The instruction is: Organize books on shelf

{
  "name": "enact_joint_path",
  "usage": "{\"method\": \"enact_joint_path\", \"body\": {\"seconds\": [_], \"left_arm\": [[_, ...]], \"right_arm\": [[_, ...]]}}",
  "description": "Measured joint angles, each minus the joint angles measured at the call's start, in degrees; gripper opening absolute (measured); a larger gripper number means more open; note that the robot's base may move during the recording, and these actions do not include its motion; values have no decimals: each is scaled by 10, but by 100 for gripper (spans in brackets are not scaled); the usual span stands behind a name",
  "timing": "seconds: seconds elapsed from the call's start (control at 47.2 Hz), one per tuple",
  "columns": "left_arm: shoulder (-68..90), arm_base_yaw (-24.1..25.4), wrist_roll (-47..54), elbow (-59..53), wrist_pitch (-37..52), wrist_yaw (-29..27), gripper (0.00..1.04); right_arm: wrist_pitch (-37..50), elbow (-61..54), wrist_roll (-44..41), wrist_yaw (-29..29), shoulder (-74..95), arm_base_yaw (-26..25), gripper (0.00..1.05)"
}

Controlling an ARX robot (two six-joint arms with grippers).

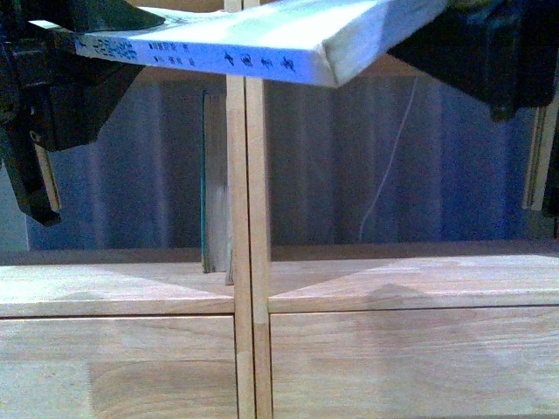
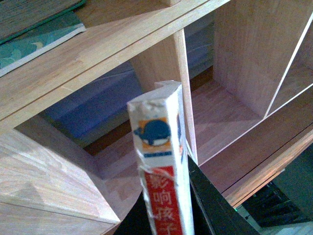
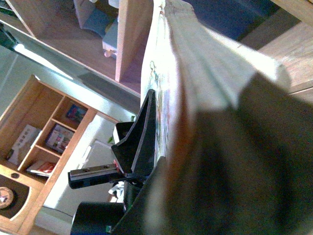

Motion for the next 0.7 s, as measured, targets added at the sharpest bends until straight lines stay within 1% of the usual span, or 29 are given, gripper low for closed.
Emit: {"method": "enact_joint_path", "body": {"seconds": [0.042,0.127,0.276,0.382,0.445,0.488,0.551,0.657,0.7], "left_arm": [[-1,0,4,0,-8,-4,7],[-7,4,19,0,-26,-9,7],[-23,27,44,4,-64,-4,7],[-46,75,92,23,-108,5,7],[-53,96,123,32,-129,4,7],[-57,113,143,40,-144,3,7],[-61,130,177,49,-162,4,7],[-65,155,228,57,-176,3,7],[-65,170,269,61,-177,1,7]], "right_arm": [[-1,0,-4,1,1,-2,20],[-1,0,-20,3,1,-11,38],[-1,0,-74,19,2,-39,58],[-5,0,-127,47,2,-89,77],[-5,-2,-161,71,1,-111,87],[-5,-7,-183,77,0,-124,93],[-5,-14,-211,94,-1,-137,99],[-5,-28,-252,117,-1,-153,97],[-5,-38,-275,138,-1,-158,98]]}}
